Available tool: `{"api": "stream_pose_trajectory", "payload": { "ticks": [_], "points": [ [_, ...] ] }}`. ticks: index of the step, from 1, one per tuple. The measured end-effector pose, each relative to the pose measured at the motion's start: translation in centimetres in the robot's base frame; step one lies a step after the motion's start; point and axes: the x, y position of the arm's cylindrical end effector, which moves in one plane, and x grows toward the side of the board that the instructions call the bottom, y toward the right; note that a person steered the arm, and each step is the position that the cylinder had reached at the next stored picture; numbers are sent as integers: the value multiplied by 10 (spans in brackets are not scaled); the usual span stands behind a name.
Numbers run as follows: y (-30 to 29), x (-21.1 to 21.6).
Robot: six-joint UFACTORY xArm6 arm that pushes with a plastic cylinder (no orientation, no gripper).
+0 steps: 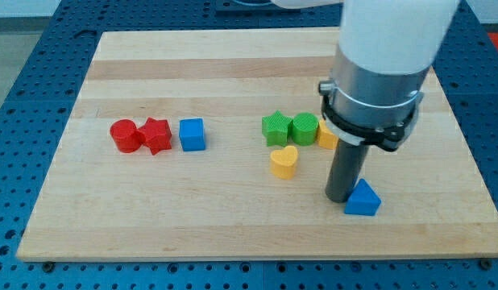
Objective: Place your arm in between the green star and blue cube
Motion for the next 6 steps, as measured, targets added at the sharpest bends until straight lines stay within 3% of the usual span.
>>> {"api": "stream_pose_trajectory", "payload": {
  "ticks": [3,4,5,6],
  "points": [
    [36,8],
    [0,8],
    [-101,8],
    [-165,-9]
  ]
}}
